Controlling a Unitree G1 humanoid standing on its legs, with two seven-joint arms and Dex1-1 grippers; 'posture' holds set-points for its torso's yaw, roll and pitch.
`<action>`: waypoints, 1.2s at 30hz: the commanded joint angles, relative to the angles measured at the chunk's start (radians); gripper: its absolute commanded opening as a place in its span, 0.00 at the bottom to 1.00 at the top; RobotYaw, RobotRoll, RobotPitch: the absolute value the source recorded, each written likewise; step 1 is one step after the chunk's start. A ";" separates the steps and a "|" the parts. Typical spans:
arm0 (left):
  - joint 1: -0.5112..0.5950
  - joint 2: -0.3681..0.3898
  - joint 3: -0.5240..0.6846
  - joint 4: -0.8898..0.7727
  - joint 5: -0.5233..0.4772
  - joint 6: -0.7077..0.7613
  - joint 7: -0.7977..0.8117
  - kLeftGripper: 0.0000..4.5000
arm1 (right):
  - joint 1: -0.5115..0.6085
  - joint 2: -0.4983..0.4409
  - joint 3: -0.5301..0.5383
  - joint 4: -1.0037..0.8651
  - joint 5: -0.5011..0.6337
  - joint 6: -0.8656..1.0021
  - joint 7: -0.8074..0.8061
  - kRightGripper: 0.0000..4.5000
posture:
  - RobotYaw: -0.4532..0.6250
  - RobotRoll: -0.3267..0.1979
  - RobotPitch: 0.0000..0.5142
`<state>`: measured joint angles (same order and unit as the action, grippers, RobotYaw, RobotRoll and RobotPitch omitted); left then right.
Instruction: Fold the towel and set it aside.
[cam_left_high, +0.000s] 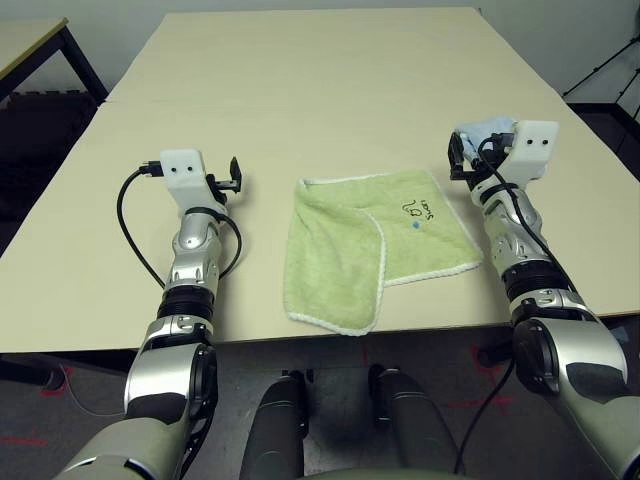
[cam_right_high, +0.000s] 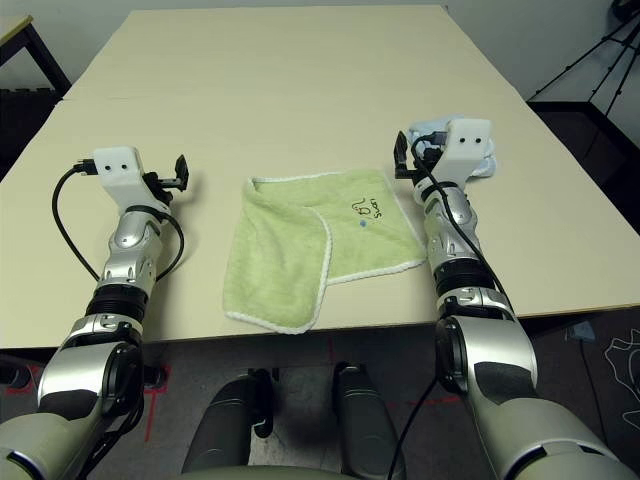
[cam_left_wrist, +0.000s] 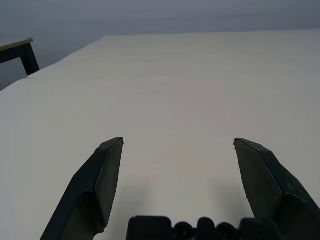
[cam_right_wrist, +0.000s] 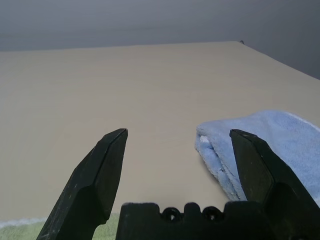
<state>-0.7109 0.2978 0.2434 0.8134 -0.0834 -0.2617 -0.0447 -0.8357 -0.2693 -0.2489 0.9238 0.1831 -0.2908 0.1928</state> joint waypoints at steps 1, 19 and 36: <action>0.028 0.000 -0.009 -0.022 -0.011 0.010 -0.029 1.00 | 0.024 -0.001 0.005 -0.023 0.010 0.017 0.045 0.99 | 0.40 0.62 0.32; 0.080 0.188 -0.124 -0.277 -0.174 0.239 -0.767 1.00 | 0.023 -0.015 0.011 -0.032 0.022 0.066 0.204 0.99 | 0.42 0.62 0.33; 0.124 0.232 -0.183 -0.386 -0.229 0.330 -1.074 1.00 | -0.014 -0.102 0.083 0.011 0.023 0.270 0.525 0.99 | 0.46 0.62 0.31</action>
<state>-0.6114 0.5184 0.0756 0.4551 -0.3012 0.0482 -1.1020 -0.8300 -0.3574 -0.1728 0.9177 0.2079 -0.0508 0.6907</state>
